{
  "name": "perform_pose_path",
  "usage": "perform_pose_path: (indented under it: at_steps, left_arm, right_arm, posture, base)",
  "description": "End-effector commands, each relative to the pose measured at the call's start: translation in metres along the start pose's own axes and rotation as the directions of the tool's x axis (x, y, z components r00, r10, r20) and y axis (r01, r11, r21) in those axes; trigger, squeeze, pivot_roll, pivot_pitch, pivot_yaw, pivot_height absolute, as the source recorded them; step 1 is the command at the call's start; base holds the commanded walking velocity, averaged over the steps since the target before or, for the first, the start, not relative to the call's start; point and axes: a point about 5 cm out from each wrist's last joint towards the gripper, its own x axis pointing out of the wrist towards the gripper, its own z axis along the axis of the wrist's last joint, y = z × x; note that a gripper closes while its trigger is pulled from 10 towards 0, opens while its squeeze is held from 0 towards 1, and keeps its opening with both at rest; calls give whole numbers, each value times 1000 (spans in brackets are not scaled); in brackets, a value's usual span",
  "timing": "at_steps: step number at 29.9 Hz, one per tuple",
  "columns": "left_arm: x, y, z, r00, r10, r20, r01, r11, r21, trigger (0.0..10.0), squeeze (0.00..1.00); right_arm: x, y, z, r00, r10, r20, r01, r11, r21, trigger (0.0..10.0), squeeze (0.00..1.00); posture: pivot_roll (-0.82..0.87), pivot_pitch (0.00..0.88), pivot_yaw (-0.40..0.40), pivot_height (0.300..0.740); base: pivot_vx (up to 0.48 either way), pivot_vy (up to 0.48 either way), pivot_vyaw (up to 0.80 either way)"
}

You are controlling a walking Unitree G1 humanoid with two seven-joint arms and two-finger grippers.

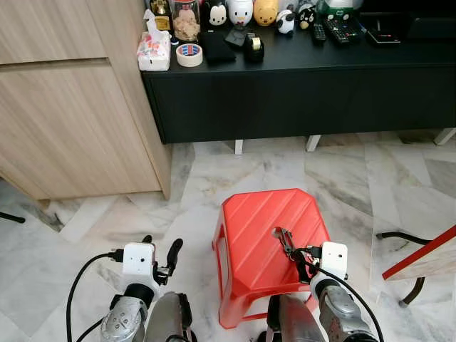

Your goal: Hang keys on a hook

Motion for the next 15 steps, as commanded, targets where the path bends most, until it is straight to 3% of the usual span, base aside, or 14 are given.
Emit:
perform_pose_path:
  at_steps: [1, 11, 12, 13, 14, 15]
  left_arm:
    - [-3, 0, -4, 1000, -7, -27, 7, 1000, 7, 10000, 0]
    - [-4, 1, -4, 999, -7, -34, 8, 1000, 15, 10000, 0]
    - [-4, 1, -4, 999, -7, -34, 8, 1000, 16, 10000, 0]
    - [-4, 1, -4, 999, -7, -35, 8, 1000, 17, 10000, 0]
    - [-4, 1, -4, 999, -8, -36, 8, 1000, 17, 10000, 0]
    - [-3, 1, -4, 999, -8, -36, 8, 1000, 18, 10000, 0]
  right_arm:
    - [-3, -2, -12, 999, -11, -52, 11, 1000, 2, 10000, 0]
    - [-3, -3, -13, 998, -19, -59, 20, 1000, 8, 10000, 0]
    - [-3, -3, -13, 998, -20, -59, 20, 1000, 8, 7059, 0]
    - [-3, -3, -14, 998, -19, -60, 20, 1000, 7, 745, 0]
    - [-3, -3, -14, 998, -19, -61, 19, 1000, 7, 745, 0]
    - [-3, -2, -14, 998, -17, -64, 18, 1000, 6, 0, 0]
  posture:
    - [66, 200, -29, 622]
    - [70, 199, -22, 622]
    - [70, 199, -22, 622]
    - [70, 199, -22, 622]
    - [71, 199, -22, 622]
    - [71, 199, -21, 622]
  base:
    - [0, 0, 0]
    - [0, 0, 0]
    - [0, 0, 0]
    - [0, 0, 0]
    - [0, 0, 0]
    - [0, 0, 0]
